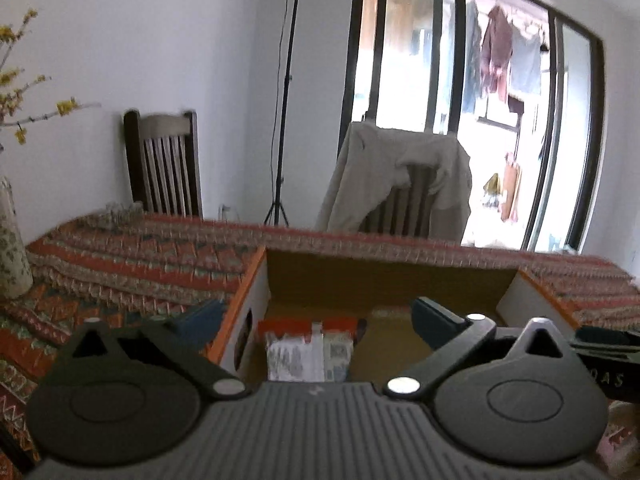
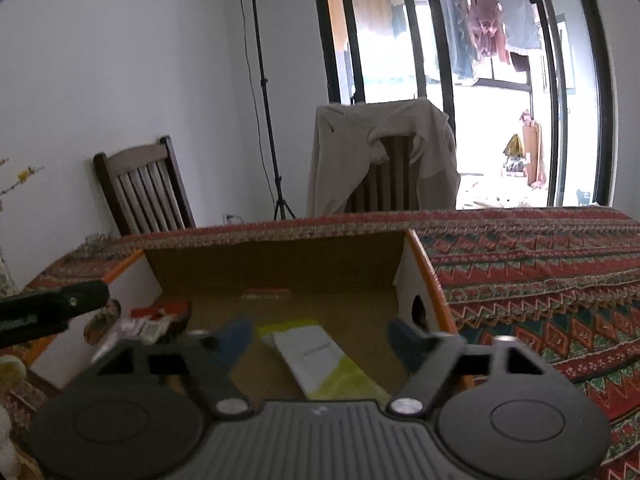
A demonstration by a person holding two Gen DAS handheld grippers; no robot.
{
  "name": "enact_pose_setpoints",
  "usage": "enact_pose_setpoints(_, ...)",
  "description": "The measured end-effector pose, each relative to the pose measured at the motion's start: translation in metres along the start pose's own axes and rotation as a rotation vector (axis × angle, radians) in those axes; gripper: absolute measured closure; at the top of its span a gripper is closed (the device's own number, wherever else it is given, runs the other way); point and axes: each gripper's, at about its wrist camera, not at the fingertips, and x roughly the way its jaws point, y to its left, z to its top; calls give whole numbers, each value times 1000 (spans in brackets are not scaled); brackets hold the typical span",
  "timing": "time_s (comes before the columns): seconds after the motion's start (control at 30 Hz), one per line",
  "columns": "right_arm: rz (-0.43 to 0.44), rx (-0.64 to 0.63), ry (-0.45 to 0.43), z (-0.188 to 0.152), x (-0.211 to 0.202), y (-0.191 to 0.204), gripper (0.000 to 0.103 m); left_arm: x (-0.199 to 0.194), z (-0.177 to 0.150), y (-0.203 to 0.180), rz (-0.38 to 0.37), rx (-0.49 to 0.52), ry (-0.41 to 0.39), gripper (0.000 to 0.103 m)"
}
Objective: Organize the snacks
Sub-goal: 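Lift both packets and lower them into the cardboard box, opening both grippers, then return to the pile and grasp the pink packet with the right gripper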
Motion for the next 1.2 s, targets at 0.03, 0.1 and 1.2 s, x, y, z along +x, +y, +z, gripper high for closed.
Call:
enact_pose_setpoints(0.03, -3, 3, -8, 1, -1, 0, 12, -3, 1, -1, -3, -3, -12, 0)
enact_pose_setpoints(0.1, -5, 17, -24, 1, -4, -3, 0, -6, 1, 0, -13, -12, -26, 0)
enact_pose_setpoints(1.2, -21, -67, -160, 20, -115, 10, 0, -103, 17, 21, -30, -22, -90, 0)
